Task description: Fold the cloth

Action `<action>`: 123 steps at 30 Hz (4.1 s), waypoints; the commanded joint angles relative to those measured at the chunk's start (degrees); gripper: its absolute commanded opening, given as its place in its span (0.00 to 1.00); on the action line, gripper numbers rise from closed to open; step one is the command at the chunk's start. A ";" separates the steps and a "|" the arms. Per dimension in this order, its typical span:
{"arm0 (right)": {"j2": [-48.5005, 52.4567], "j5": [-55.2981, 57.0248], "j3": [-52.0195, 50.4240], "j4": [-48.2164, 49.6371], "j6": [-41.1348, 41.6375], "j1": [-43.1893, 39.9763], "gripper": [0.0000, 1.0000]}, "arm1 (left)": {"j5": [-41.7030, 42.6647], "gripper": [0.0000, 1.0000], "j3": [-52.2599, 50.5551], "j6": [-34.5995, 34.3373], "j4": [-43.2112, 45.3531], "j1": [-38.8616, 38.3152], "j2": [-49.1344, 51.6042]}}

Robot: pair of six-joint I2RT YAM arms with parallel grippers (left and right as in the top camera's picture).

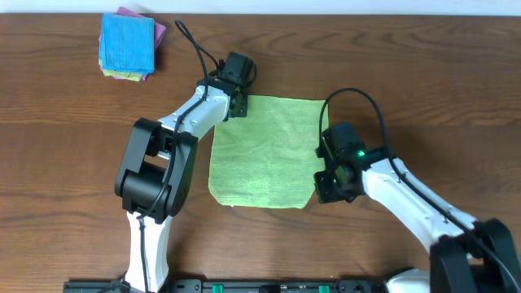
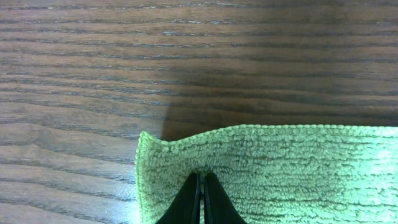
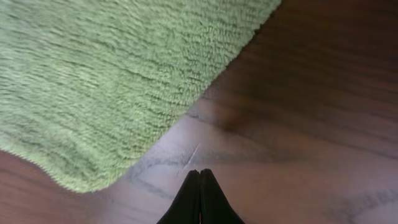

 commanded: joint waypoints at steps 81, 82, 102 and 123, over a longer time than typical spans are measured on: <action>8.76 -12.44 3.58 16.59 2.62 6.60 0.26 | 0.31 0.05 -2.49 -1.77 -2.47 0.94 2.89; 8.76 -12.41 3.58 16.55 2.62 6.78 0.26 | 0.33 0.05 -2.49 -1.77 -2.47 0.94 2.89; 8.98 -9.77 3.58 18.99 2.60 8.74 0.30 | 0.33 0.06 -2.49 -1.77 -2.45 0.94 2.89; 11.78 -10.91 3.54 20.35 3.32 8.76 0.12 | 0.31 0.06 -2.49 -1.75 -2.38 0.94 2.89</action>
